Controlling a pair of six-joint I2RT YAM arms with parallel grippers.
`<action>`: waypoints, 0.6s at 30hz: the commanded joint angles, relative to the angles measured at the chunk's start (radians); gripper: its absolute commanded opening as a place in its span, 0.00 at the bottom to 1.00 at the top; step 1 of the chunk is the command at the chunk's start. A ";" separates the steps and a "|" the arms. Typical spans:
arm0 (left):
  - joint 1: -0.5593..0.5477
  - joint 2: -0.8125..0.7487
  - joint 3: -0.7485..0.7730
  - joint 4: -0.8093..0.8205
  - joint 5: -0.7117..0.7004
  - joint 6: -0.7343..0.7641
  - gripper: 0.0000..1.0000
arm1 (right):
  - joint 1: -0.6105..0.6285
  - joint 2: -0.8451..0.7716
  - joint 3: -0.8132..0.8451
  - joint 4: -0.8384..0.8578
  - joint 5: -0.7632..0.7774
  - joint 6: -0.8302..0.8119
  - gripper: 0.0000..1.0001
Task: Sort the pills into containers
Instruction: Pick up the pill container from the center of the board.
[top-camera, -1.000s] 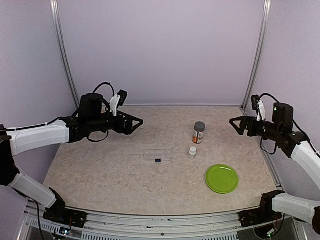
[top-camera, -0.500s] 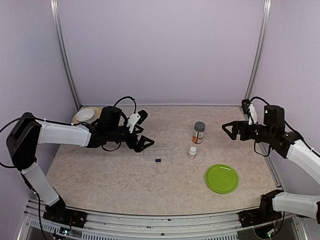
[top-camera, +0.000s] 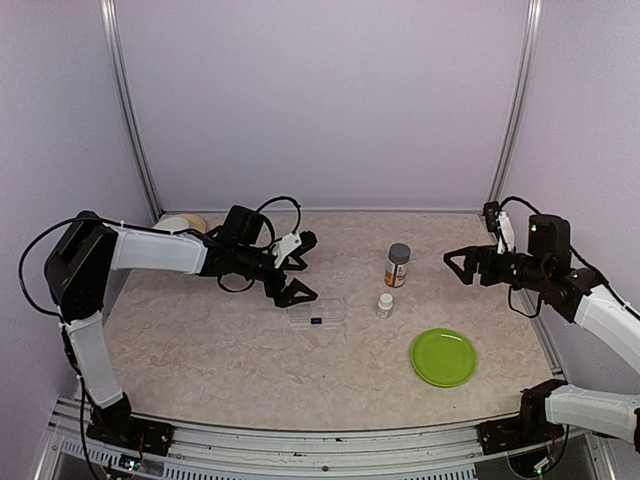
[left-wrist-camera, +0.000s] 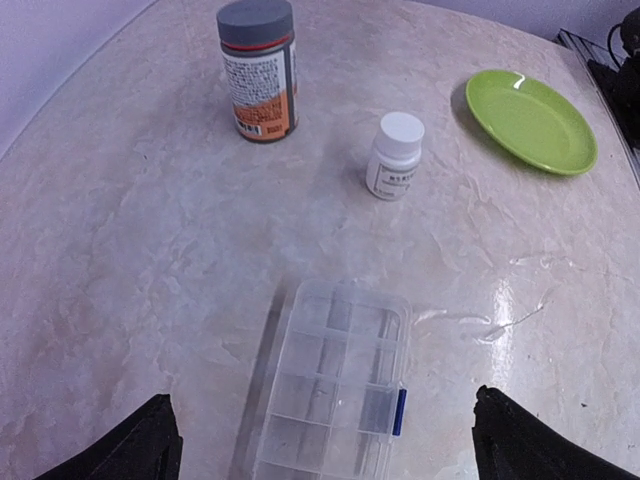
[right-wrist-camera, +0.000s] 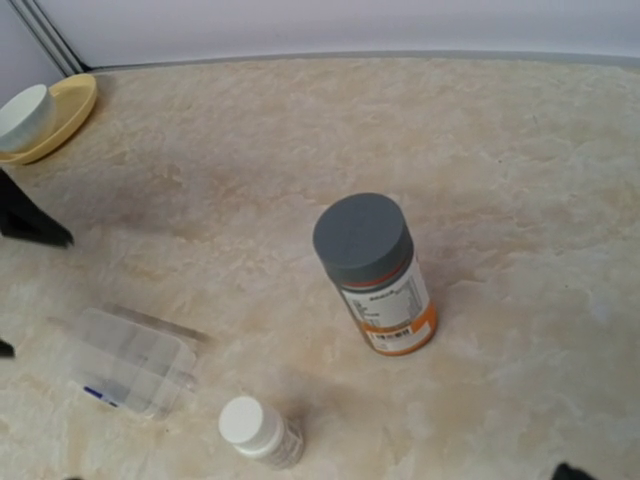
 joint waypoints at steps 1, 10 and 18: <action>0.006 0.057 0.028 -0.103 0.047 0.096 0.99 | 0.014 -0.014 -0.011 -0.006 0.009 0.004 1.00; 0.009 0.132 0.070 -0.170 0.029 0.159 0.99 | 0.029 0.008 -0.010 -0.002 0.002 0.009 1.00; 0.009 0.171 0.091 -0.209 -0.015 0.193 0.94 | 0.050 0.033 0.006 -0.003 0.004 0.005 1.00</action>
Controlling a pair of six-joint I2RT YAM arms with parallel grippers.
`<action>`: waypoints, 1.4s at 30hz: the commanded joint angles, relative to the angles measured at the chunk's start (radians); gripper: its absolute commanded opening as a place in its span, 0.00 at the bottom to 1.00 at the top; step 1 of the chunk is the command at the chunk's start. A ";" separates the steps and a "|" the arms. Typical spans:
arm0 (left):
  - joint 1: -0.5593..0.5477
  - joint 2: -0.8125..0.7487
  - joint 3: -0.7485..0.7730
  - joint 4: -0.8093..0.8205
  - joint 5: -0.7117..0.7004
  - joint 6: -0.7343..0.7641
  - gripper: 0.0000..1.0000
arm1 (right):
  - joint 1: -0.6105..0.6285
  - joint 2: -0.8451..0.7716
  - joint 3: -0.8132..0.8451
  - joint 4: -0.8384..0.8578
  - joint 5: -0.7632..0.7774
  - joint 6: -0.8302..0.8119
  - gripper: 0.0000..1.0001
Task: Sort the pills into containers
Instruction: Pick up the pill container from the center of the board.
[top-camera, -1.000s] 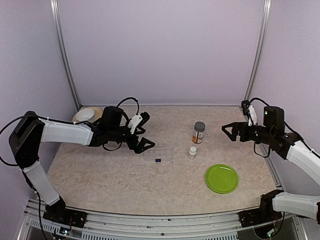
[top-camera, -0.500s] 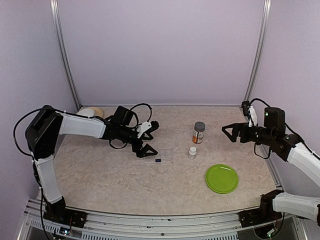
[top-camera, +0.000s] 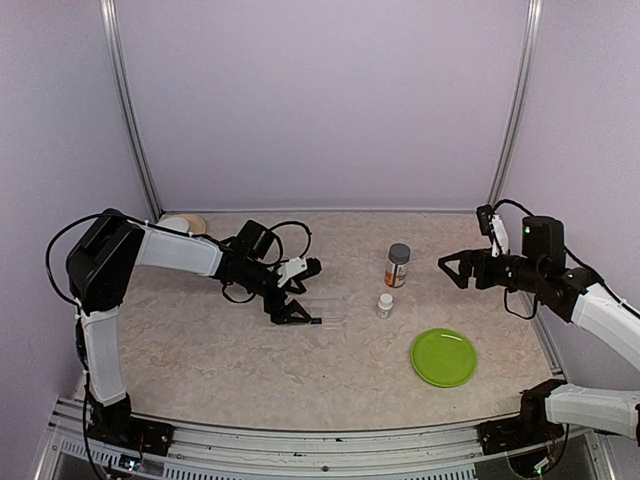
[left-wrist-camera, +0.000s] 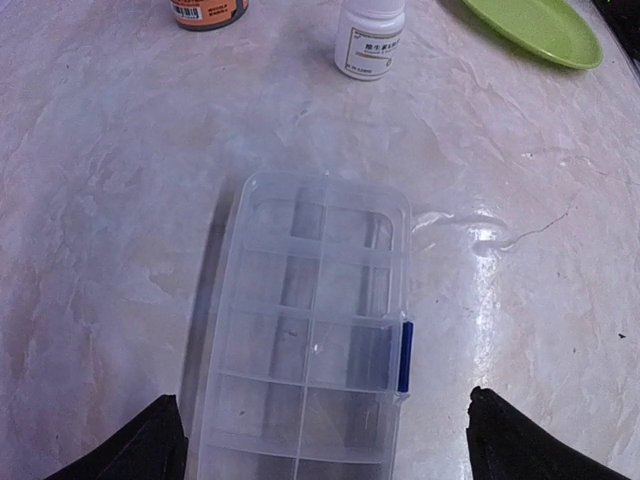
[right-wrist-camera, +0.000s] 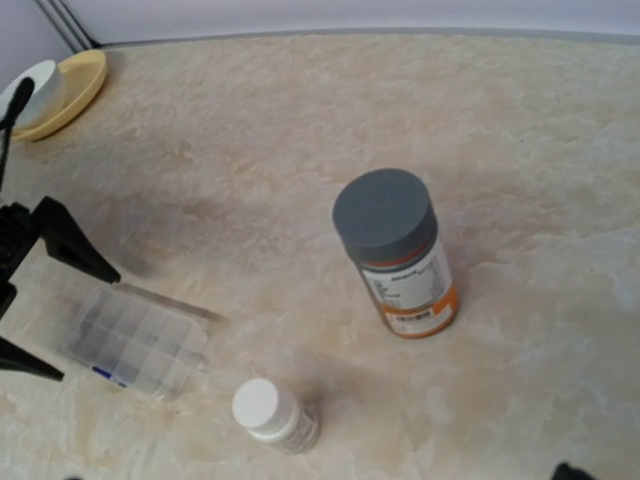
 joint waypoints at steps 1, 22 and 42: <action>0.004 0.033 0.029 -0.032 -0.033 0.034 0.94 | 0.020 0.013 0.010 -0.003 0.004 0.005 1.00; -0.011 0.088 0.029 -0.011 -0.090 0.020 0.68 | 0.038 0.018 -0.006 0.001 0.004 0.006 1.00; -0.043 -0.085 -0.091 0.139 0.021 -0.121 0.50 | 0.051 0.048 -0.005 0.031 -0.100 -0.009 1.00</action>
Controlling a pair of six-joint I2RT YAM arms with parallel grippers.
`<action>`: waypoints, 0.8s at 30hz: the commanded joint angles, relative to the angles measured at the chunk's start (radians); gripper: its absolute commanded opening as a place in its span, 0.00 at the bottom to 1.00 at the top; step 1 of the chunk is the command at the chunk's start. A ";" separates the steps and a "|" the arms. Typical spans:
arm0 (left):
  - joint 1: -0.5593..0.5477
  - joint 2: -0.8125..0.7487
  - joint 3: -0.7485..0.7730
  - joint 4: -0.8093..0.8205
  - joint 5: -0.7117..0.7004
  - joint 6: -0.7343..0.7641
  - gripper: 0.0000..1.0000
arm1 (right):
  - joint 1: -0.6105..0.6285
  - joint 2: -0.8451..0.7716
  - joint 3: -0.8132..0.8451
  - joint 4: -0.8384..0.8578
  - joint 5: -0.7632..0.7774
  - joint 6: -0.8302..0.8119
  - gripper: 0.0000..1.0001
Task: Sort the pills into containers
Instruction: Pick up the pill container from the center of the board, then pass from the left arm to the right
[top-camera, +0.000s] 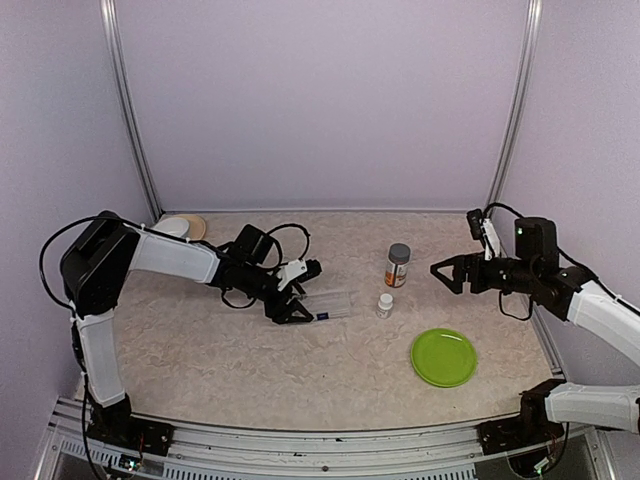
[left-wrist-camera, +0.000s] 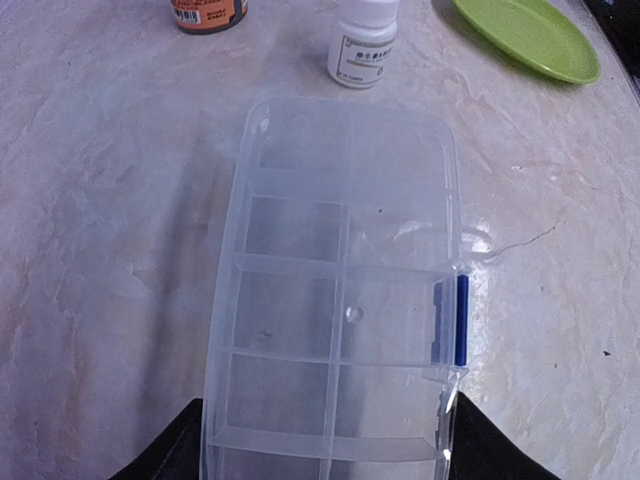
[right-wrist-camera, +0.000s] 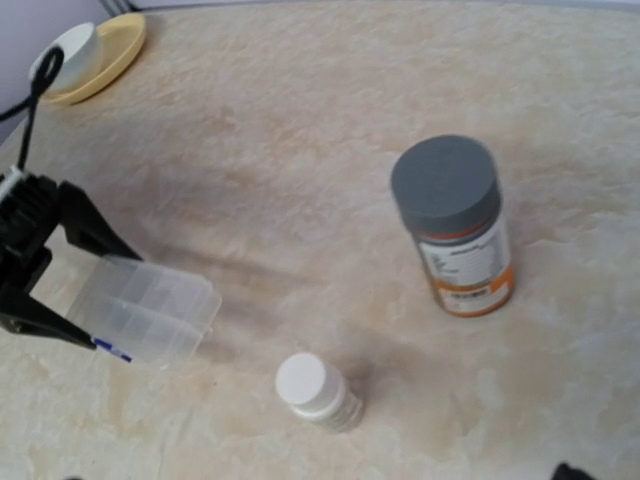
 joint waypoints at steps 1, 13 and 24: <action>-0.029 -0.062 -0.026 0.070 0.042 -0.054 0.50 | 0.021 0.019 -0.006 0.036 -0.065 -0.008 1.00; -0.117 -0.229 -0.130 0.185 -0.043 -0.149 0.50 | 0.123 0.087 0.021 0.081 -0.143 0.038 1.00; -0.264 -0.343 -0.199 0.263 -0.233 -0.154 0.51 | 0.216 0.185 0.097 0.136 -0.231 0.181 0.97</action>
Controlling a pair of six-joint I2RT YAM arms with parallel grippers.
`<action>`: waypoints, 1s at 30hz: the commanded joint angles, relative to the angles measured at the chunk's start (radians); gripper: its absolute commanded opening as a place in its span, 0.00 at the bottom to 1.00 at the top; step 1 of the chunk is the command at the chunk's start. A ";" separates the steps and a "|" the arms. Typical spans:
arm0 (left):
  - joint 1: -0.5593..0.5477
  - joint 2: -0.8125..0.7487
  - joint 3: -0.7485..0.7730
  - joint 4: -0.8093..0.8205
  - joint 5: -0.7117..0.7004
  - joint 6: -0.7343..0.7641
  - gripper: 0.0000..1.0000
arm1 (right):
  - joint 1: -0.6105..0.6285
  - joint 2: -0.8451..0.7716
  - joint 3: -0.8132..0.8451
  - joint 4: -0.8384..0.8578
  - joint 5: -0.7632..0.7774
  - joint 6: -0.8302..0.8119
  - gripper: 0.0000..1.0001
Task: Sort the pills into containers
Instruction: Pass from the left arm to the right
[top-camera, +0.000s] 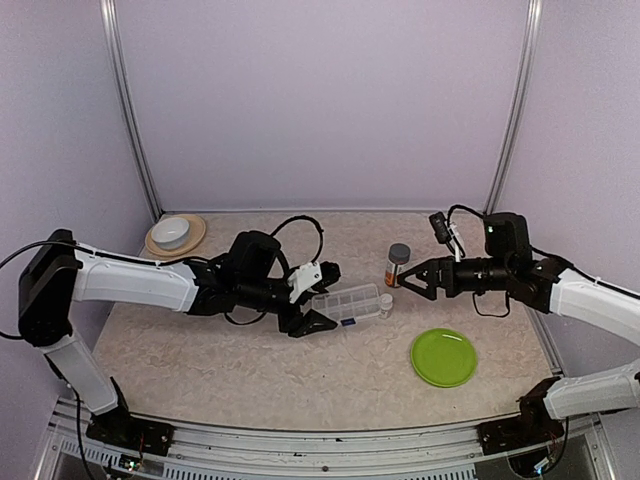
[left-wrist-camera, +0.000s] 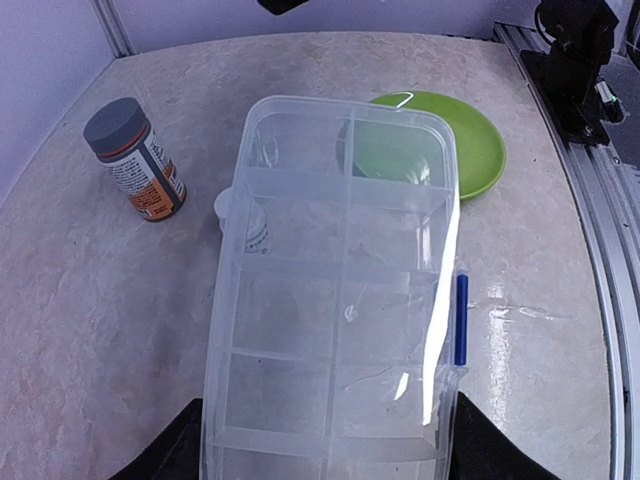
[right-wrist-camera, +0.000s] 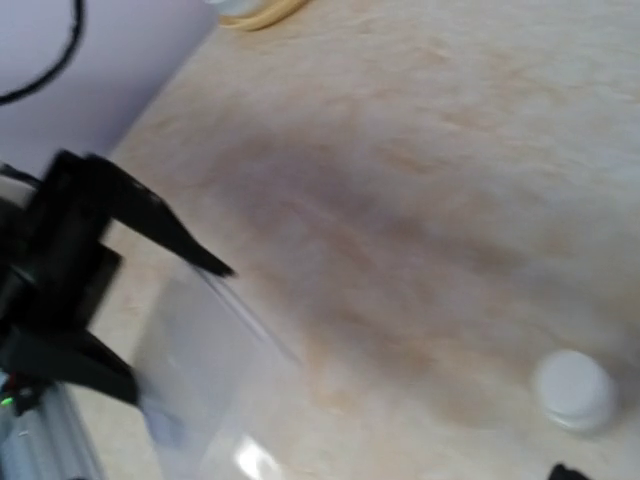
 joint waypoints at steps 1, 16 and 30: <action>-0.031 -0.045 -0.021 0.057 -0.072 -0.010 0.51 | 0.052 0.052 0.056 0.049 -0.075 0.063 0.97; -0.065 -0.075 0.039 -0.146 0.030 0.156 0.52 | 0.149 0.241 0.108 0.084 -0.239 0.066 0.87; -0.067 -0.099 0.022 -0.151 0.009 0.191 0.52 | 0.154 0.355 0.131 0.056 -0.349 0.086 0.64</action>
